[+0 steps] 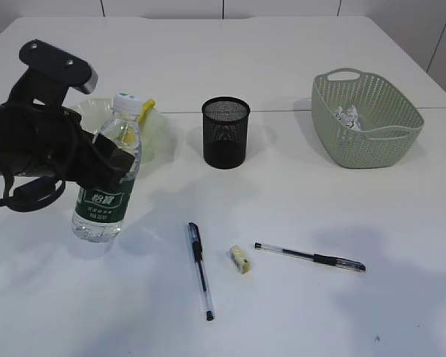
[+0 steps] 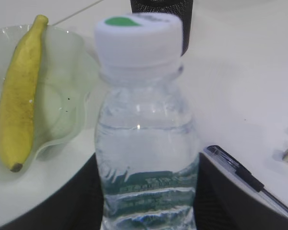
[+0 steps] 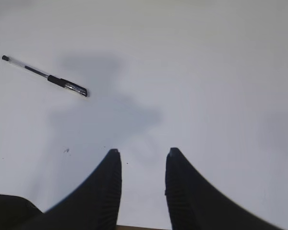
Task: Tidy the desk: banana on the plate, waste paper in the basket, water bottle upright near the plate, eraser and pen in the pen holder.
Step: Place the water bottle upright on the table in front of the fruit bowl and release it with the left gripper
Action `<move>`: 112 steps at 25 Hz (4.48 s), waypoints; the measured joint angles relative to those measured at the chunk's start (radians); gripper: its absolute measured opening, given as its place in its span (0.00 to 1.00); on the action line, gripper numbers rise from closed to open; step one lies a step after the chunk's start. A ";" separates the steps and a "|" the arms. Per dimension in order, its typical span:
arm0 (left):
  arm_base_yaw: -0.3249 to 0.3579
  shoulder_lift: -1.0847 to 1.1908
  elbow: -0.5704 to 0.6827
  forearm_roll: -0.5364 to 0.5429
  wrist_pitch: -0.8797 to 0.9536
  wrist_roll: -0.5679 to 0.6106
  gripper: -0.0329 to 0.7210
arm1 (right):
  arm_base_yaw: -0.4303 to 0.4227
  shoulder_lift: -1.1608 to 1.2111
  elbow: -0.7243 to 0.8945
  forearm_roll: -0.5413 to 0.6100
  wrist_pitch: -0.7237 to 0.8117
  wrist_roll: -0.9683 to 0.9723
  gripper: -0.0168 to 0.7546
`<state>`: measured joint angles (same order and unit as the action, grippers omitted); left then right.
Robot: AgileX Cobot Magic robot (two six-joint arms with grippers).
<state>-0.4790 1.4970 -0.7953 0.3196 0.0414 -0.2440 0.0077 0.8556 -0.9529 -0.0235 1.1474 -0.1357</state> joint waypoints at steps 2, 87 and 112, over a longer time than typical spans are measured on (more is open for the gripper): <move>0.000 0.000 0.000 0.007 0.000 0.000 0.51 | 0.000 0.000 0.000 0.000 0.000 0.000 0.33; 0.290 0.383 0.406 -0.183 -1.236 0.251 0.51 | 0.000 0.000 0.000 -0.041 -0.022 0.000 0.33; 0.290 0.383 0.406 -0.182 -1.238 0.254 0.51 | 0.000 0.000 0.000 -0.043 -0.022 0.000 0.33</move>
<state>-0.1893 1.8796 -0.3892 0.1372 -1.1963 0.0103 0.0077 0.8556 -0.9529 -0.0664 1.1253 -0.1357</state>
